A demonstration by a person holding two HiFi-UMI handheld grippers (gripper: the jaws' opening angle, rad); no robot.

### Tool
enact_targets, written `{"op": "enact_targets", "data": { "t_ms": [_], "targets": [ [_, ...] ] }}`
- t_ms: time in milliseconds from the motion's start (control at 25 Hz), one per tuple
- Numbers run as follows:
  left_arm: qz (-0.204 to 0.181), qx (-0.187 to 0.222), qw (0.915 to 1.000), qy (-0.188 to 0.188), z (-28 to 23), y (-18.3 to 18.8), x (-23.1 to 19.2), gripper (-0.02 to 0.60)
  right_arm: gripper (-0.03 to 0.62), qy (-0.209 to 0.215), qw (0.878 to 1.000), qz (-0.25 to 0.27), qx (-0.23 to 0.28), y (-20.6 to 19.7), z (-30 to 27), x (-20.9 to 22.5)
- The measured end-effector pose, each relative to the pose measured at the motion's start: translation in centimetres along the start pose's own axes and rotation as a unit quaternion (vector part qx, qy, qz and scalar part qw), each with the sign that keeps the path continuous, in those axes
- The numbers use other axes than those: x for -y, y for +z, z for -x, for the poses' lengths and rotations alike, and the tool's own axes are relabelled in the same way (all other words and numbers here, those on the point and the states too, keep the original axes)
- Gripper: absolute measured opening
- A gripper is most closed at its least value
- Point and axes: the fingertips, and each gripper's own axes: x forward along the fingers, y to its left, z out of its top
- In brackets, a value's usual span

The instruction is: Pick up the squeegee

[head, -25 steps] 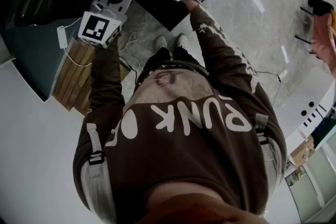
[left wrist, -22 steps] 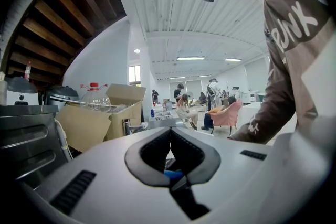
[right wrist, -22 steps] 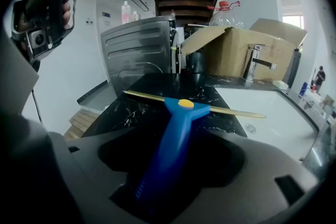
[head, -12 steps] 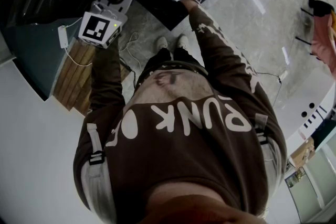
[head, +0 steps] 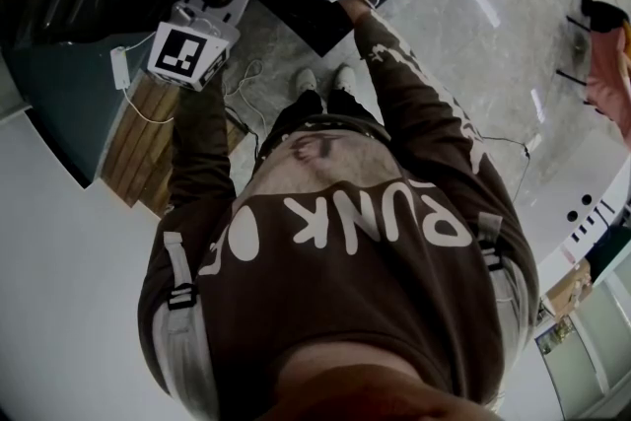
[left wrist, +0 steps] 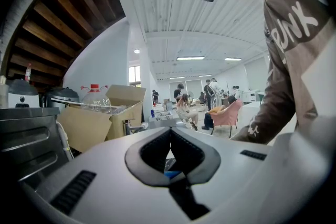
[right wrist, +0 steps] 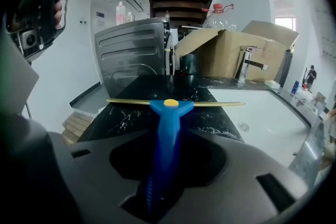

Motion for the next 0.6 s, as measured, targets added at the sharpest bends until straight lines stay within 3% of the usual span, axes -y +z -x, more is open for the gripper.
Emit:
{"op": "enact_targets", "data": {
  "t_ms": [600],
  "targets": [
    [-0.009, 0.001, 0.9999, -0.007, -0.5, 0.5, 0.4, 0.002, 0.147, -0.028, 0.998, -0.004, 0.064, 2.4, 3.1, 1.9]
  ]
}}
